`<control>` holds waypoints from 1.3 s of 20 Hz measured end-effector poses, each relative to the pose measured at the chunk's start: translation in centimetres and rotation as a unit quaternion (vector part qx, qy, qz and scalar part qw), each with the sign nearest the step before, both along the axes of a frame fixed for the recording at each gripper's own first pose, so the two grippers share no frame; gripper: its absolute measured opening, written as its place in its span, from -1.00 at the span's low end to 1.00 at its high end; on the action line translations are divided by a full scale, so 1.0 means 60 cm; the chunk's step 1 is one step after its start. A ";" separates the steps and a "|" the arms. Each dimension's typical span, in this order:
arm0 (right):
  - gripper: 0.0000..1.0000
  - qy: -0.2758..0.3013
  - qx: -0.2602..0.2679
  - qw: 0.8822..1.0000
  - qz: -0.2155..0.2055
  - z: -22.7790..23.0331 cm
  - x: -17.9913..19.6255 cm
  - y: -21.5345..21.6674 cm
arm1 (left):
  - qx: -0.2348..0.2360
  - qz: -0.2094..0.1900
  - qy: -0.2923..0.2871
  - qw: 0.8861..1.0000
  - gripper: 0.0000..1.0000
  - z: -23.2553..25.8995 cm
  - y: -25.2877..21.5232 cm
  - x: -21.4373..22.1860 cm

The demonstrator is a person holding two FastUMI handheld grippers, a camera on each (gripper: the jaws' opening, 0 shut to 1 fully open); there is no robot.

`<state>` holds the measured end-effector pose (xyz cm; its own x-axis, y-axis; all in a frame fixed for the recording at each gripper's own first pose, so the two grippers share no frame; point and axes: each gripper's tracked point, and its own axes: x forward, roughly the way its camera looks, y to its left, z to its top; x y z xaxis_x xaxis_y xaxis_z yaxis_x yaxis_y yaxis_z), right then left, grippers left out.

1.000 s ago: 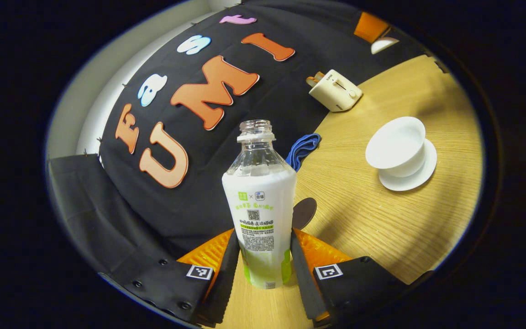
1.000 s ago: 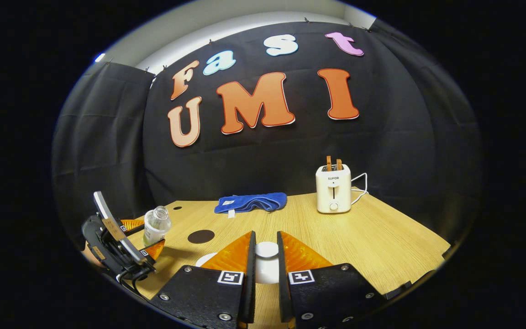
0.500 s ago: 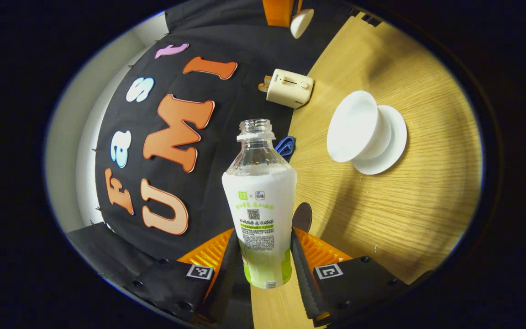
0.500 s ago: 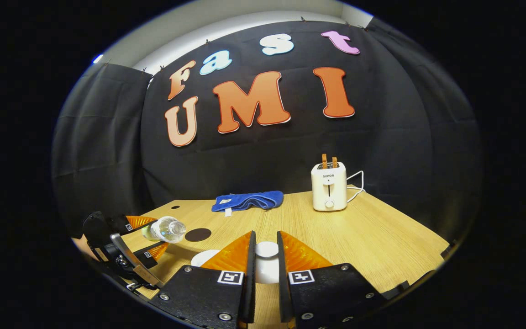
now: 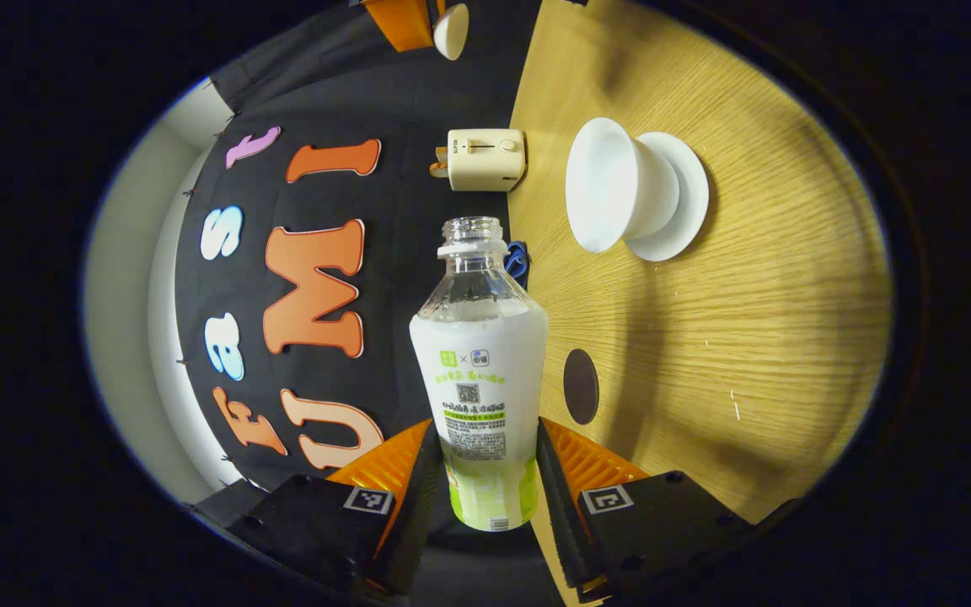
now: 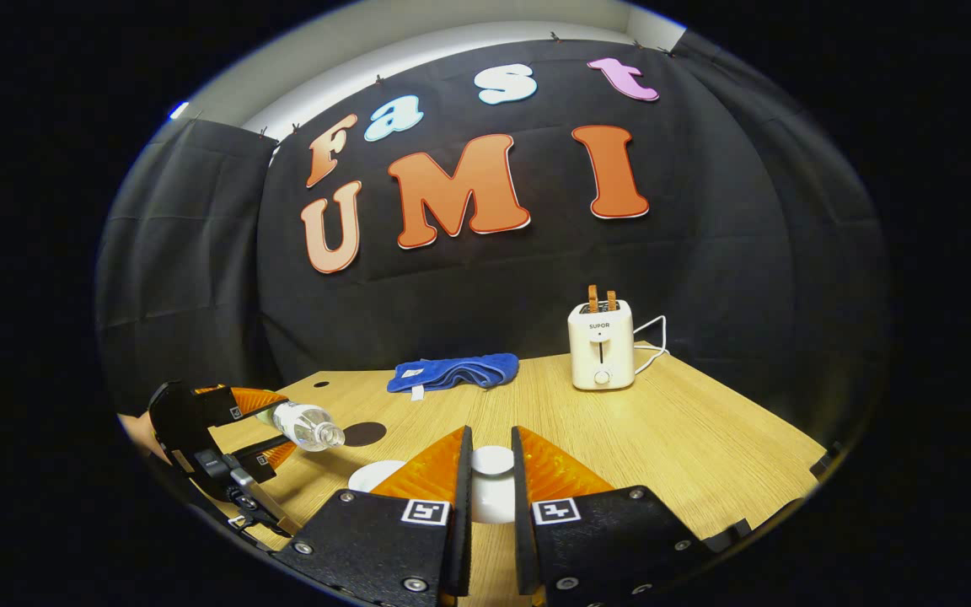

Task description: Open the teacup lid with one hand, grasp the water bottle and pour water into the teacup with the other hand; after pouring, place the water bottle on the coaster and then close the teacup lid.

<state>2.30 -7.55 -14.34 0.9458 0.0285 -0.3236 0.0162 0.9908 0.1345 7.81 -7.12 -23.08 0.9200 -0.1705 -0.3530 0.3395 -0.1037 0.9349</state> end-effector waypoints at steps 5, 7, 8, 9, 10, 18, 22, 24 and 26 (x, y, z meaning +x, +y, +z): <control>-0.57 0.003 -0.007 1.000 -0.001 -0.002 -0.005 -0.004 | 0.044 -0.030 -0.018 0.998 0.29 0.018 -0.007 -0.004; -0.57 0.001 -0.006 1.000 0.000 0.000 -0.006 -0.003 | 0.056 -0.035 -0.019 0.998 0.33 0.023 -0.008 -0.007; -0.57 0.001 -0.005 1.000 0.001 0.000 -0.005 -0.003 | 0.061 -0.037 -0.020 0.997 0.33 0.024 -0.008 -0.005; -0.57 -0.001 -0.005 1.000 0.001 0.001 -0.006 -0.003 | 0.066 -0.038 -0.019 0.997 0.29 0.024 -0.010 -0.003; -0.57 -0.001 -0.005 1.000 0.001 0.001 -0.006 -0.004 | 0.070 -0.040 -0.020 0.997 0.29 0.023 -0.013 0.001; -0.57 -0.006 -0.008 1.000 0.008 0.003 -0.008 0.000 | 0.090 -0.051 -0.038 0.994 0.29 0.038 -0.018 0.003; -0.57 -0.011 -0.009 1.000 0.014 0.010 -0.006 0.007 | 0.103 -0.058 -0.049 0.992 0.29 0.046 -0.019 0.006; -0.57 -0.011 -0.009 1.000 0.015 0.009 -0.007 0.008 | 0.110 -0.062 -0.055 0.990 0.29 0.052 -0.018 0.009; -0.57 -0.009 -0.012 1.000 0.019 0.006 -0.008 0.010 | 0.118 -0.065 -0.062 0.989 0.29 0.057 -0.019 0.013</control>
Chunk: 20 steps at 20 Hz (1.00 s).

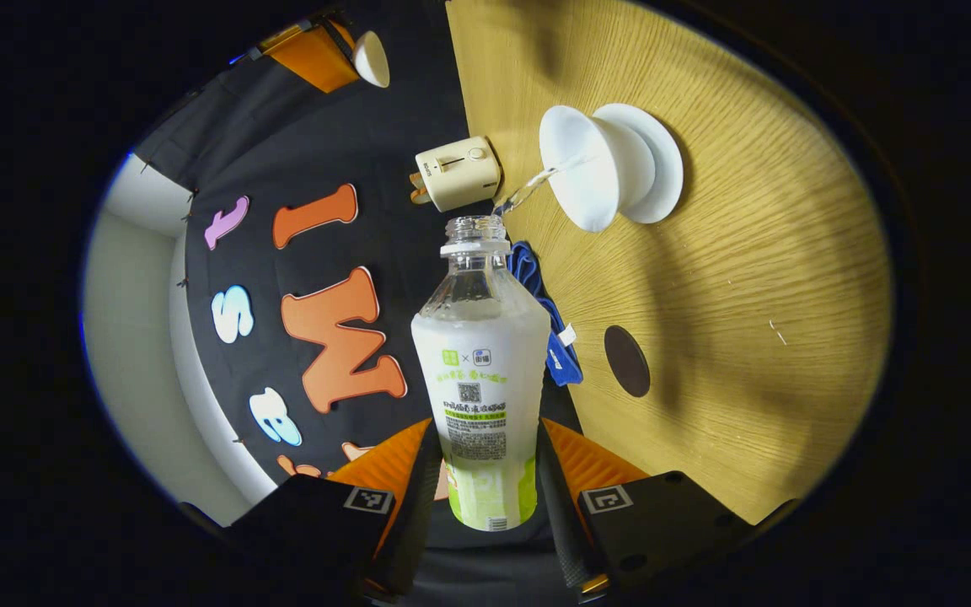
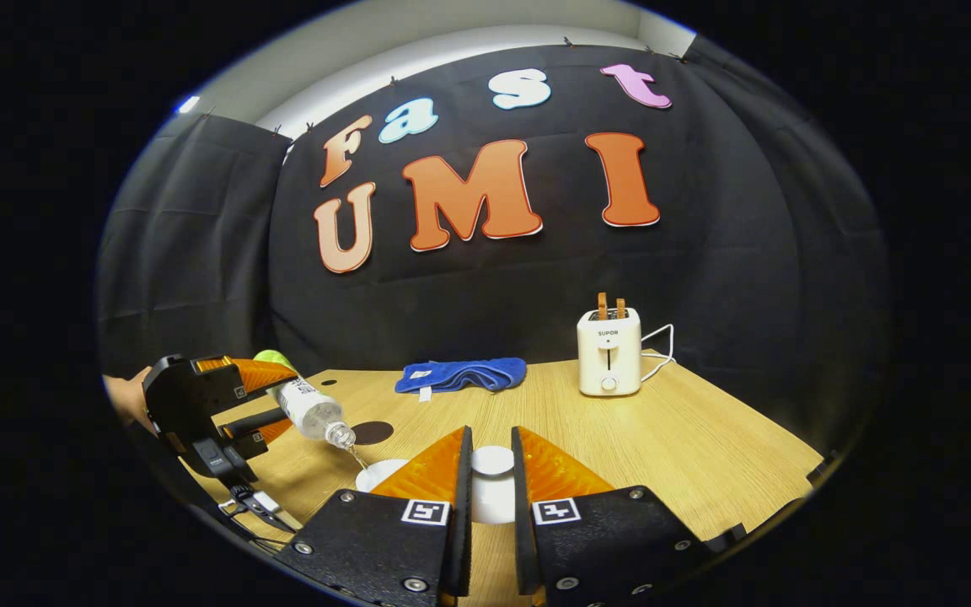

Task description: Open the teacup lid with one hand, grasp the water bottle and pour water into the teacup with the other hand; after pouring, place the water bottle on the coaster and then close the teacup lid.

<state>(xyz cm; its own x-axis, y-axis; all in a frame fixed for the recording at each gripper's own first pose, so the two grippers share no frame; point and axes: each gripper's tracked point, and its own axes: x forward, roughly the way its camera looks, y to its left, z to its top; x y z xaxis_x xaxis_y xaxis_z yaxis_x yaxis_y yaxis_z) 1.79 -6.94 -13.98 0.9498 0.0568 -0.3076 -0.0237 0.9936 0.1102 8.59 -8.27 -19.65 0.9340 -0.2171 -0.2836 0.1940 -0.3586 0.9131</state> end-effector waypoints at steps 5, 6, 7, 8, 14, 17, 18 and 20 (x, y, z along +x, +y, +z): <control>-0.57 0.001 -0.005 1.000 0.010 -0.003 0.000 0.009 | 0.017 -0.012 -0.018 1.000 0.29 0.022 -0.003 0.004; -0.57 0.001 -0.006 1.000 0.012 -0.002 -0.001 0.011 | 0.020 -0.014 -0.022 0.999 0.33 0.027 -0.003 0.005; -0.57 0.000 -0.006 1.000 0.013 -0.001 0.000 0.012 | 0.023 -0.015 -0.026 0.999 0.29 0.032 -0.002 0.004; -0.57 0.000 -0.006 1.000 0.015 -0.001 -0.001 0.013 | 0.026 -0.016 -0.028 0.999 0.29 0.036 -0.001 0.005; -0.57 -0.003 -0.002 1.000 0.021 0.004 -0.003 0.018 | 0.042 -0.026 -0.047 0.998 0.33 0.058 -0.004 0.011; -0.57 -0.005 -0.001 1.000 0.023 0.007 -0.004 0.020 | 0.046 -0.031 -0.051 0.997 0.33 0.069 -0.007 0.012; -0.56 -0.006 -0.001 1.000 0.024 0.008 -0.005 0.020 | 0.048 -0.033 -0.054 0.997 0.29 0.071 -0.009 0.015; -0.57 -0.006 -0.002 1.000 0.024 0.008 -0.004 0.021 | 0.053 -0.036 -0.061 0.996 0.29 0.078 -0.011 0.018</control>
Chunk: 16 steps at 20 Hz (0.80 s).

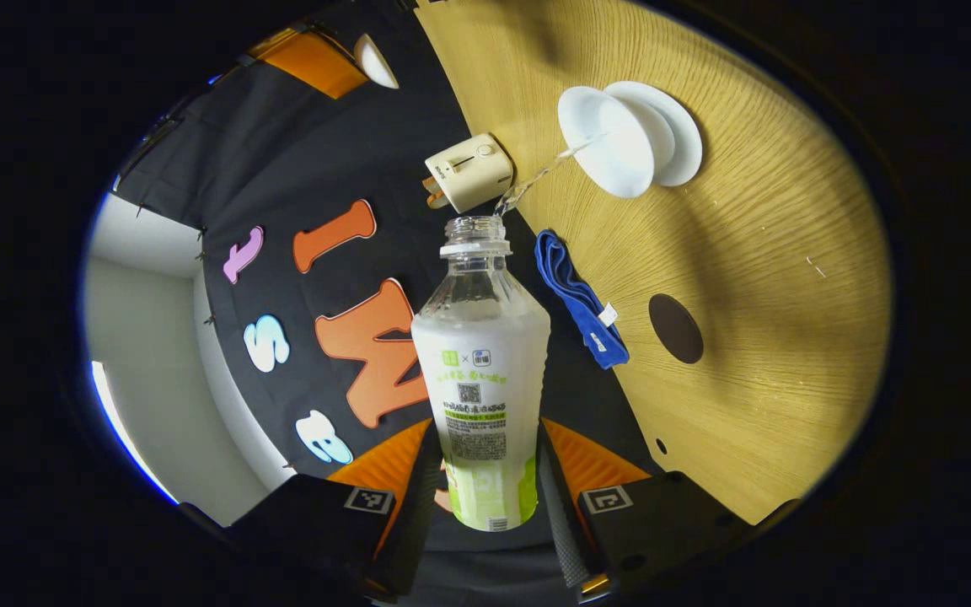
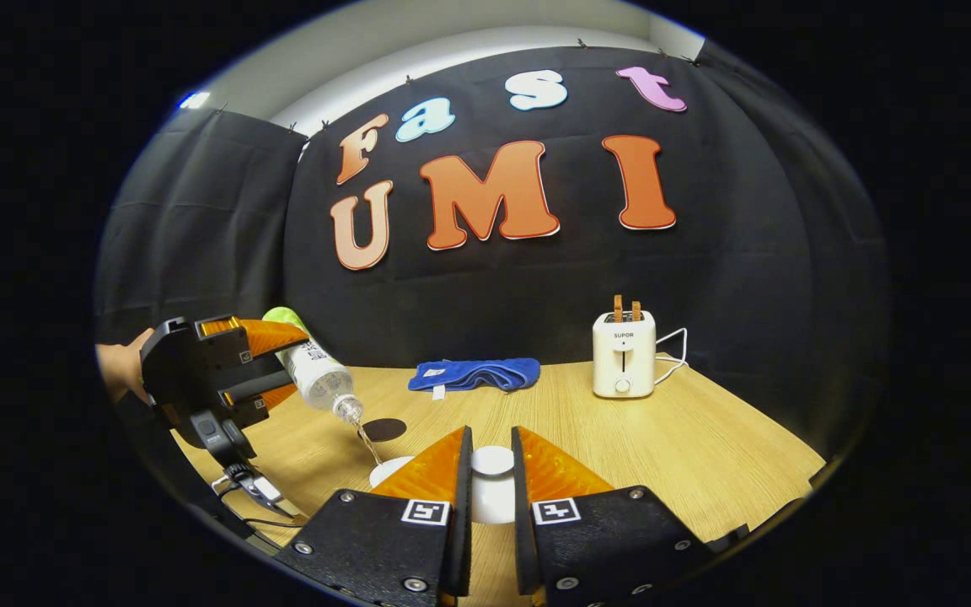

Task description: Open the teacup lid with one hand, grasp the water bottle and pour water into the teacup with the other hand; after pouring, place the water bottle on the coaster and then close the teacup lid.

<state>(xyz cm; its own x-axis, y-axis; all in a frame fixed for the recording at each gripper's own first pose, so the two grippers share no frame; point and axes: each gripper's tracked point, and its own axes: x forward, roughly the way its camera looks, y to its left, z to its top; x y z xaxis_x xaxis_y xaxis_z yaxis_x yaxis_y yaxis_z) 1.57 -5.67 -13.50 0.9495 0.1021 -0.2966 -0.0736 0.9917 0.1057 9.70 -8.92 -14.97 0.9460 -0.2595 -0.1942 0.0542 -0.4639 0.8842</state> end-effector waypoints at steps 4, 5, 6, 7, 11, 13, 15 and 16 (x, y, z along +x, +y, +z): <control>-0.57 -0.001 0.004 1.000 0.009 0.001 -0.003 0.007 | 0.001 -0.003 0.000 1.000 0.29 0.001 0.000 0.004; -0.57 -0.001 0.001 1.000 0.011 0.001 -0.003 0.007 | 0.002 -0.003 -0.001 1.000 0.29 0.001 0.001 0.003; -0.57 -0.001 0.000 1.000 0.010 0.001 -0.002 0.008 | 0.004 -0.003 -0.002 1.000 0.29 0.003 0.000 0.003; -0.57 -0.001 -0.001 1.000 0.011 0.001 -0.002 0.008 | 0.007 -0.006 -0.004 1.000 0.29 0.004 -0.001 0.003; -0.57 -0.001 0.005 1.000 0.011 0.002 -0.001 0.009 | 0.016 -0.014 -0.010 1.000 0.29 0.009 -0.007 -0.001; -0.57 -0.002 0.003 1.000 0.010 0.001 -0.001 0.007 | 0.021 -0.017 -0.011 1.000 0.29 0.010 -0.010 0.000; -0.57 -0.001 0.003 1.000 0.011 0.000 -0.002 0.009 | 0.025 -0.020 -0.013 0.999 0.31 0.010 -0.013 -0.001; -0.57 -0.001 0.003 1.000 0.011 0.000 -0.002 0.008 | 0.028 -0.021 -0.014 0.999 0.31 0.011 -0.015 -0.001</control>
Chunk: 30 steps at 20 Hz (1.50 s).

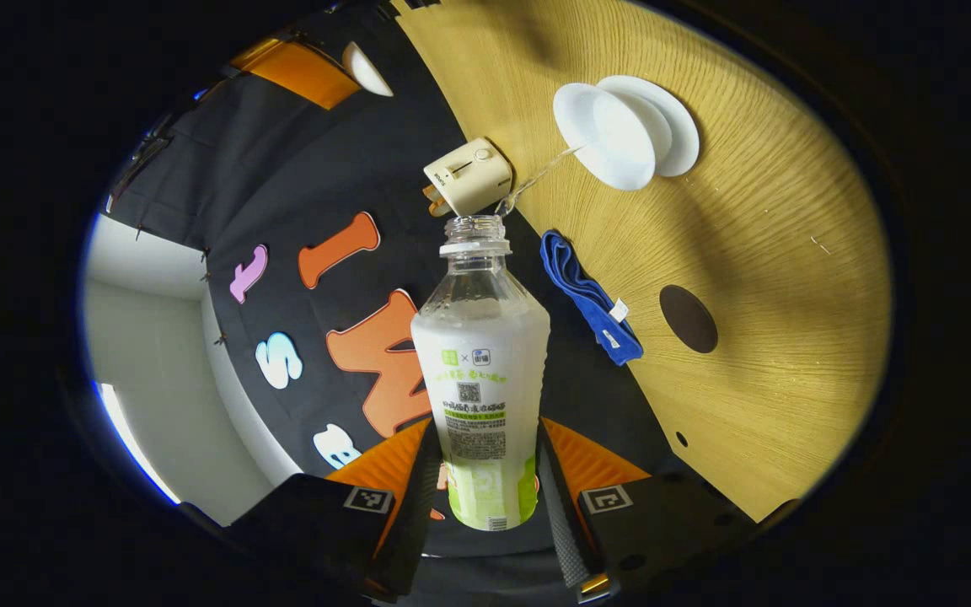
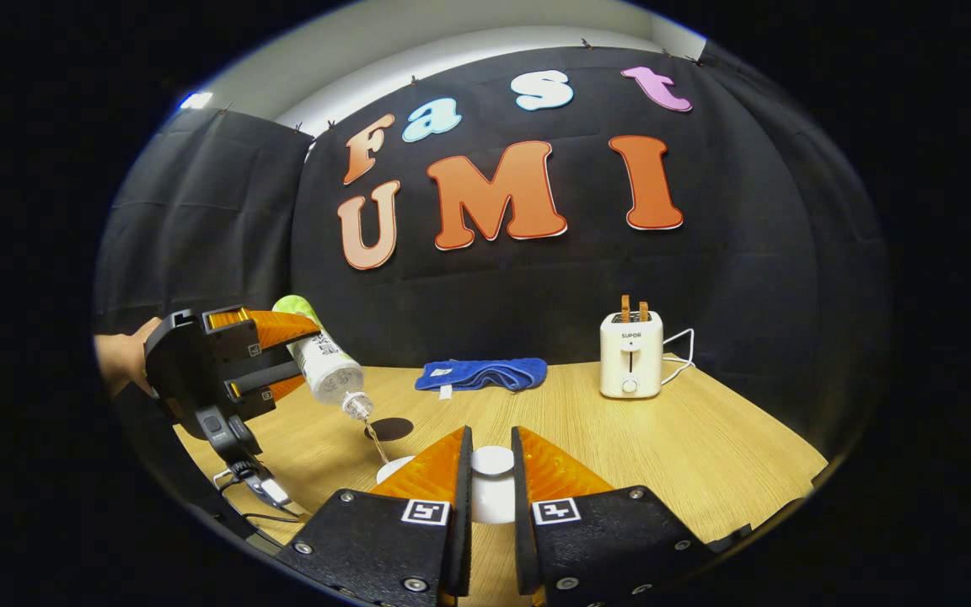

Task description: Open the teacup lid with one hand, grasp the water bottle and pour water into the teacup with the other hand; after pouring, place the water bottle on the coaster and then close the teacup lid.

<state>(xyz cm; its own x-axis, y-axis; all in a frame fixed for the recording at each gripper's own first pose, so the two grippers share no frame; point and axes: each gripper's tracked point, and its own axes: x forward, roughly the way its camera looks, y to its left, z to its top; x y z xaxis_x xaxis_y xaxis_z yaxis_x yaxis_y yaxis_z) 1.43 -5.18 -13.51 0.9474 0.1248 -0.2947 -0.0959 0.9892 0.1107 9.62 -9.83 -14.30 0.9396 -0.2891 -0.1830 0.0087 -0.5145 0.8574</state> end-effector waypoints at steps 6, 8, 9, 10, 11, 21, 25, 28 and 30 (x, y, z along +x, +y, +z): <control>-0.57 -0.002 0.003 1.000 0.002 0.002 -0.001 0.002 | 0.011 -0.010 0.009 1.000 0.31 -0.013 -0.013 -0.001; -0.57 -0.002 0.001 1.000 0.002 0.001 -0.002 0.001 | 0.013 -0.012 0.010 1.000 0.29 -0.018 -0.018 0.000; -0.57 -0.002 0.001 1.000 0.002 0.002 -0.001 0.001 | 0.016 -0.015 0.010 1.000 0.29 -0.019 -0.019 0.001; -0.57 -0.001 0.001 1.000 0.003 0.001 0.000 0.003 | 0.019 -0.017 0.010 1.000 0.29 -0.021 -0.022 0.000; -0.57 -0.001 0.000 1.000 0.003 0.001 -0.001 0.003 | 0.023 -0.019 0.010 0.999 0.32 -0.020 -0.024 0.000; -0.57 0.003 0.005 1.000 -0.001 -0.007 0.000 0.001 | 0.004 -0.021 0.044 0.999 0.28 -0.053 -0.028 -0.015; -0.57 0.005 0.007 1.000 -0.001 -0.009 0.000 0.004 | -0.058 -0.007 0.082 0.995 0.28 -0.087 -0.030 -0.024; -0.57 0.005 0.013 1.000 0.007 -0.012 0.004 0.018 | -0.125 0.020 0.125 0.984 0.28 -0.131 -0.032 -0.032; -0.57 0.002 0.010 1.000 0.005 -0.013 0.007 0.018 | -0.174 0.030 0.132 0.975 0.27 -0.133 -0.032 -0.036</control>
